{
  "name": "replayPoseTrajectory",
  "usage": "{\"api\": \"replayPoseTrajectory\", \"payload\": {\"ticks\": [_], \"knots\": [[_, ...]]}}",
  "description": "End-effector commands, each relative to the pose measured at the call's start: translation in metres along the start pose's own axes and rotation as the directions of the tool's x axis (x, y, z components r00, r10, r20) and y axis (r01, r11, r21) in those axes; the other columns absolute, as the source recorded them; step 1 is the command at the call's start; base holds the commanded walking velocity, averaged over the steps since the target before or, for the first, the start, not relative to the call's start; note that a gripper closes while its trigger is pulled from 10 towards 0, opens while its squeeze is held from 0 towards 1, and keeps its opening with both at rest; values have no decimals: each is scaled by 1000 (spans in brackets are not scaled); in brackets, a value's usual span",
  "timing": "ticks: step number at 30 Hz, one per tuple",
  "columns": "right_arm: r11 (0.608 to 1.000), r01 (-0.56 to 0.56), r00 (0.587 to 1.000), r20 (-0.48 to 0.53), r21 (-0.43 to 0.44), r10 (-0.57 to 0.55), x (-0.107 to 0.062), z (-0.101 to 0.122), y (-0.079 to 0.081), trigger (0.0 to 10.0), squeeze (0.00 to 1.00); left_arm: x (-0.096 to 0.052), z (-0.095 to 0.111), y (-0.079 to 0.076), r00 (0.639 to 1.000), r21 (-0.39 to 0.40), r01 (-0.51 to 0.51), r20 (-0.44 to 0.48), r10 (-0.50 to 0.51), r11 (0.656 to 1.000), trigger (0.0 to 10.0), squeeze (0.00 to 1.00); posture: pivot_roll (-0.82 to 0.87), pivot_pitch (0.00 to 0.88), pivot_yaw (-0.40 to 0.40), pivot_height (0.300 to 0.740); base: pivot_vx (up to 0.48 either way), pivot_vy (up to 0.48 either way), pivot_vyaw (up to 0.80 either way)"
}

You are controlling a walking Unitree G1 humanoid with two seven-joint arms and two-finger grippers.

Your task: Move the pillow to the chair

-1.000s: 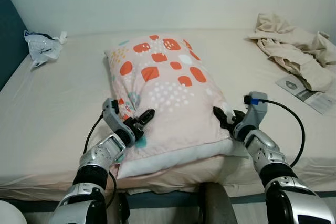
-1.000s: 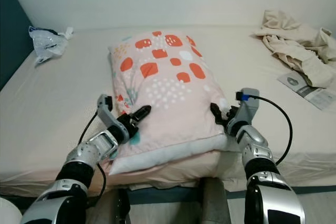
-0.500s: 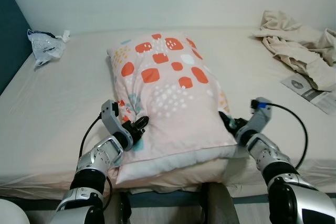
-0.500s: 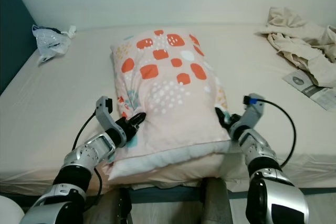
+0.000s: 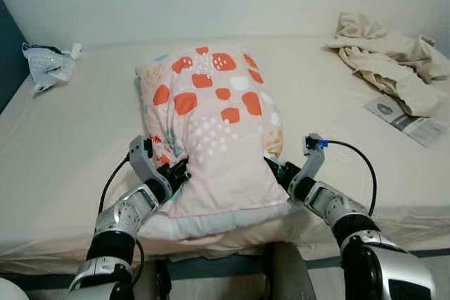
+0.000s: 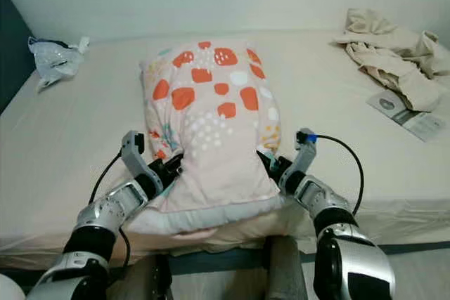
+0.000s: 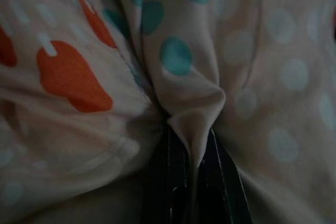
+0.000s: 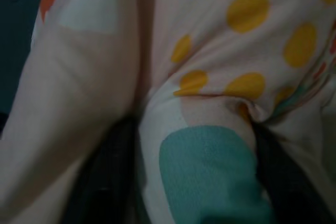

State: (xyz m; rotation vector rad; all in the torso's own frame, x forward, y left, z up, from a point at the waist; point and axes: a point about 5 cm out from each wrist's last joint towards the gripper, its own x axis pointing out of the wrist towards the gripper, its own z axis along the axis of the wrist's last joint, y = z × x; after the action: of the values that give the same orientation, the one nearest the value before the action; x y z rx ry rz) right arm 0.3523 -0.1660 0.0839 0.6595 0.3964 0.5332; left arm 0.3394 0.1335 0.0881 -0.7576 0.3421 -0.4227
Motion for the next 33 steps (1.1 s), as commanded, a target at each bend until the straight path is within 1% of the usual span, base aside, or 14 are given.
{"api": "replayPoseTrajectory", "payload": {"ticks": [1, 3, 5, 10, 12, 15, 20, 25, 27, 28, 29, 30, 31, 33], "knots": [[997, -75, 994, -83, 30, 77, 17, -22, 18, 0, 0, 6, -29, -15, 987, -11, 81, -137, -81, 997, 0, 0, -21, 168, 8, 551, 0, 0, 0], [997, -79, 996, -38, -4, 79, 19, -11, 22, 0, 0, 4, -29, -15, 987, 77, 80, -142, -69, 994, 0, 0, -28, 162, 8, 551, 0, 0, 0], [997, -74, 997, -15, -11, 74, 20, -6, 24, 0, 0, 3, -28, -16, 989, 110, 84, -129, -70, 990, 0, 0, -29, 158, 7, 551, 0, 0, 0], [996, -48, 999, 22, -76, 50, 22, 5, 28, 0, 0, -1, -10, -21, 996, 114, 89, -8, -89, 989, 0, 0, -37, 140, 3, 551, 0, 0, 0], [986, -38, 999, 30, -162, 43, 24, 8, 32, 0, 0, -4, 3, -26, 992, 137, 96, 62, -105, 986, 0, 0, -38, 123, -2, 551, 0, 0, 0], [976, -30, 999, 32, -218, 37, 25, 9, 34, 0, 0, -6, 7, -30, 989, 177, 102, 85, -118, 979, 0, 0, -39, 118, -5, 551, 0, 0, 0], [903, 6, 991, 125, -430, 52, 31, 24, 54, 0, 0, -7, 18, -52, 971, 335, 99, 171, -164, 937, 0, 0, -39, 92, -19, 551, 0, 0, 0], [861, 50, 969, 235, -506, 82, 34, 38, 70, 0, 0, -8, 33, -62, 944, 373, 37, 292, -155, 927, 0, 0, -36, 76, -27, 551, 0, 0, 0], [856, 62, 941, 317, -513, 122, 34, 47, 83, 0, 0, -12, 46, -65, 912, 380, -26, 388, -134, 924, 0, 0, -34, 60, -29, 551, 0, 0, 0], [850, 71, 924, 356, -521, 140, 32, 52, 89, 0, 0, -15, 52, -68, 890, 382, -48, 435, -134, 923, 1961, 0, -34, 49, -31, 551, 0, 0, 0], [850, 71, 924, 356, -521, 140, 32, 52, 89, 0, 0, -15, 52, -68, 890, 382, -48, 435, -134, 923, 1961, 0, -34, 49, -31, 551, 0, 0, 0], [843, 75, 913, 377, -533, 157, 31, 55, 93, 1490, 0, -18, 57, -70, 873, 384, -67, 469, -132, 921, 5569, 0, -35, 47, -32, 551, 0, 0, 0], [827, 85, 906, 389, -555, 169, 29, 57, 97, 3176, 0, -19, 59, -72, 865, 391, -82, 484, -129, 917, 10000, 0, -36, 46, -32, 551, 0, 0, 0], [806, 88, 896, 400, -586, 192, 28, 58, 101, 3412, 0, -20, 60, -75, 862, 419, -96, 489, -135, 903, 10000, 0, -37, 38, -36, 551, 0, 0, 0]]}}
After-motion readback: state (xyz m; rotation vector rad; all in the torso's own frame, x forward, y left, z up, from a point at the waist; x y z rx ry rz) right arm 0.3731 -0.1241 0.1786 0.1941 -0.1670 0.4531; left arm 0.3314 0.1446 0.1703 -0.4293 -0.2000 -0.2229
